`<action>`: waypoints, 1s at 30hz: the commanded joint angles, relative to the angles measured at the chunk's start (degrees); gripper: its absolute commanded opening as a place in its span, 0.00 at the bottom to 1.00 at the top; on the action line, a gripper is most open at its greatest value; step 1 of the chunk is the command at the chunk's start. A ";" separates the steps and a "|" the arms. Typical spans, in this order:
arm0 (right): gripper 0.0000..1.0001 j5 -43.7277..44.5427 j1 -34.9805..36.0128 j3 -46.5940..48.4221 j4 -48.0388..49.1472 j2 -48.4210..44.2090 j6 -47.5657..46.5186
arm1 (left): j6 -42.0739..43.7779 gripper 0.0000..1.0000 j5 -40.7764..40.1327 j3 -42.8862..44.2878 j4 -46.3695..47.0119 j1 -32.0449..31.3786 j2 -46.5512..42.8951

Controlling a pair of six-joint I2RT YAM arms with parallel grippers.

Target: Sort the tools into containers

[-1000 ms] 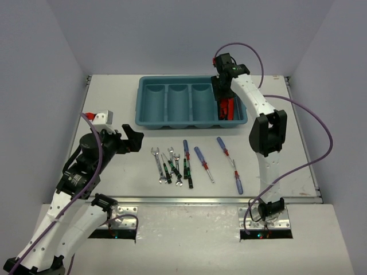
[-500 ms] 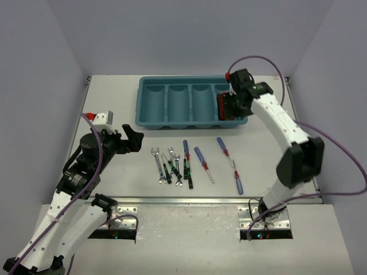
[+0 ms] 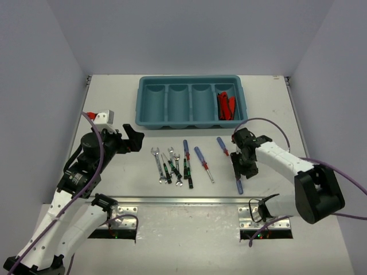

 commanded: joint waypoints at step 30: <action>0.00 6.03 2.85 8.21 -3.28 -3.60 5.45 | -0.01 1.00 1.21 0.19 2.08 -0.56 2.27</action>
